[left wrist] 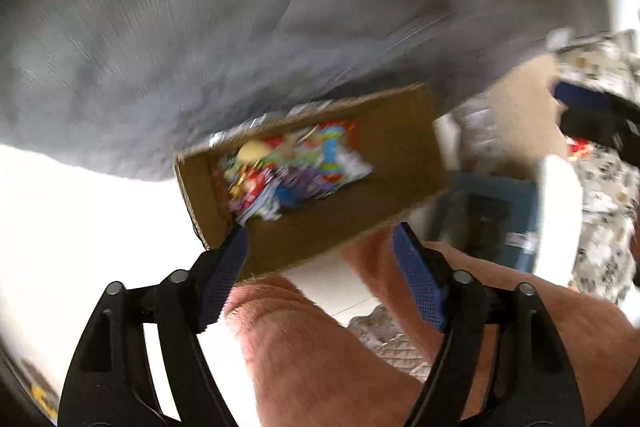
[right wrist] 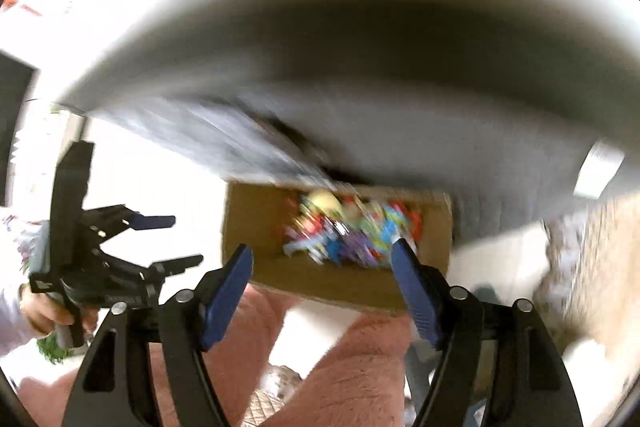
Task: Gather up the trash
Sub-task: 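Lower both red toys into the cardboard box and open both tools, then grasp the cream-and-orange monkey toy with the right tool while the left tool grasps the blue glove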
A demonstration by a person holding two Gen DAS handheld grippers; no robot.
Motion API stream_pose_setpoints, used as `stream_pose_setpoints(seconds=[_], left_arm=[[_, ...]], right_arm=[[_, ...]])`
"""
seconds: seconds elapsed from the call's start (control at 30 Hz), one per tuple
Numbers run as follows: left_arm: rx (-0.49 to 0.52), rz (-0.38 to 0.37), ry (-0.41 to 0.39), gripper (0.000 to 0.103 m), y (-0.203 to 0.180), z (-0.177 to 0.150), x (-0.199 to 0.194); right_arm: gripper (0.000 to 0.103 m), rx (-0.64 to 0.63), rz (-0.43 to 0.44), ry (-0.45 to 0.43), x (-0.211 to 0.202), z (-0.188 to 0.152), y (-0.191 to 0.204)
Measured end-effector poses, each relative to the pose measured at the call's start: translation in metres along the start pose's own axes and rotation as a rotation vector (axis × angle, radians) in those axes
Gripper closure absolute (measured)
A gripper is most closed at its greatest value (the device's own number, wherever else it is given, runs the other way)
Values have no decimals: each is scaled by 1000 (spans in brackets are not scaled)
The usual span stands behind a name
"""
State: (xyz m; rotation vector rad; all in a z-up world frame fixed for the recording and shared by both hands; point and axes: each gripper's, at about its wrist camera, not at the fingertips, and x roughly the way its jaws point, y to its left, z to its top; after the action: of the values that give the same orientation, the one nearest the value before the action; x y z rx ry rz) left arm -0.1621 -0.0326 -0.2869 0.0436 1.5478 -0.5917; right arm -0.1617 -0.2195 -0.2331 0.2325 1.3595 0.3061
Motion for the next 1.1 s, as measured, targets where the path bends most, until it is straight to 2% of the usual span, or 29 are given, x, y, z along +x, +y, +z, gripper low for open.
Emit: stream_pose_setpoints(seconds=[0.1, 0.17, 0.27, 0.3, 0.37, 0.43, 0.57, 0.7, 0.77, 0.8, 0.83, 0.97, 1.1], left_arm=[[31, -55, -105, 17, -20, 6, -76], [39, -70, -187, 16, -31, 15, -117], [32, -64, -325, 16, -37, 34, -168], [21, -59, -373, 16, -38, 42, -182], [-6, -65, -444, 16, -37, 52, -201], [-50, -59, -499, 16, -32, 63, -213], [-120, -85, -550, 16, -24, 68, -224], [-132, -49, -550, 16, -25, 65, -219], [-139, -33, -535, 16, -21, 64, -217], [-146, -33, -530, 16, -17, 62, -216], [-154, -37, -527, 16, -15, 62, -216], [-164, -21, -519, 16, -6, 71, -215], [-131, 21, -509, 16, -2, 105, -215]], right_arm=[[26, -27, 64, -101, -56, 27, 12], [14, -38, 60, -208, -96, 51, 18], [5, -22, 3, -377, -137, 97, 11], [5, 8, -25, -433, -146, 120, 4], [5, 52, -60, -500, -153, 157, -7], [5, 108, -140, -552, -149, 205, -23], [5, 190, -247, -550, -129, 291, -54], [6, 233, -346, -438, -83, 350, -75], [6, 238, -400, -392, -70, 362, -80], [8, 235, -424, -395, -67, 366, -82], [16, 226, -426, -411, -67, 366, -82], [18, 221, -340, -390, -72, 361, -90], [18, 188, -269, -448, -104, 323, -76]])
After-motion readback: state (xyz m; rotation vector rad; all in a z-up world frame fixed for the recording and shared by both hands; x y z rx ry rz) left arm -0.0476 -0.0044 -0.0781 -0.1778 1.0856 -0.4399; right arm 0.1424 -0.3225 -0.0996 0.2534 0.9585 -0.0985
